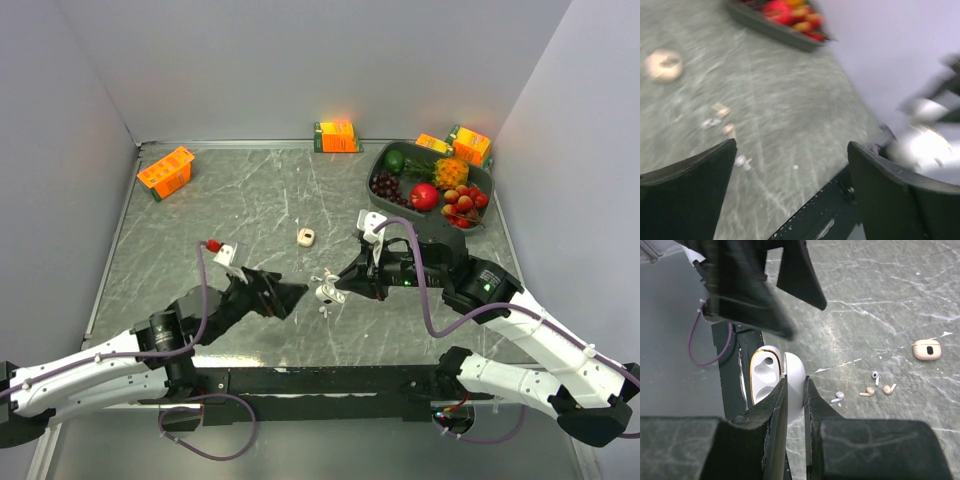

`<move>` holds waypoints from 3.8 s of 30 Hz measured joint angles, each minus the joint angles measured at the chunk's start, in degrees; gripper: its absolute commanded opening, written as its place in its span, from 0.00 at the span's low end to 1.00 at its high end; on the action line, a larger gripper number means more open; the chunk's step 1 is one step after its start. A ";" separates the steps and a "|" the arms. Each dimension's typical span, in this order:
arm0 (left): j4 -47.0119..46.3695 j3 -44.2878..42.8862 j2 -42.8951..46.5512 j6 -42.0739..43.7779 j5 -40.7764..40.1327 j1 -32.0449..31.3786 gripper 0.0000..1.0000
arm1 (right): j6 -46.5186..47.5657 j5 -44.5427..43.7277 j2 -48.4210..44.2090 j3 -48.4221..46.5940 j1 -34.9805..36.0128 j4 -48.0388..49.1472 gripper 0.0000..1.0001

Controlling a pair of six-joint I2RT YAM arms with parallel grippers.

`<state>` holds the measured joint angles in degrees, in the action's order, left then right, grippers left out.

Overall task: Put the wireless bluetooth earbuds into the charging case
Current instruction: Adjust the charging case.

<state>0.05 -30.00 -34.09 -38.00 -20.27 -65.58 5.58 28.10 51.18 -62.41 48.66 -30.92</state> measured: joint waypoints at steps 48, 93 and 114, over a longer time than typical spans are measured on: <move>-18.23 9.05 -3.06 32.33 42.32 11.28 0.89 | -0.46 3.50 4.61 -2.08 1.14 -1.36 0.00; -31.47 2.38 -14.93 17.31 75.28 25.38 0.75 | 1.79 -3.65 10.91 -3.28 6.84 0.98 0.00; -28.98 2.60 -13.64 17.51 73.33 25.38 0.72 | 1.77 -3.69 11.30 -5.16 6.84 2.82 0.00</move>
<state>-28.93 -27.40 -47.72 -20.49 53.06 -40.21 7.35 24.40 62.48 -67.57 55.51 -28.10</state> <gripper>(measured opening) 0.731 0.189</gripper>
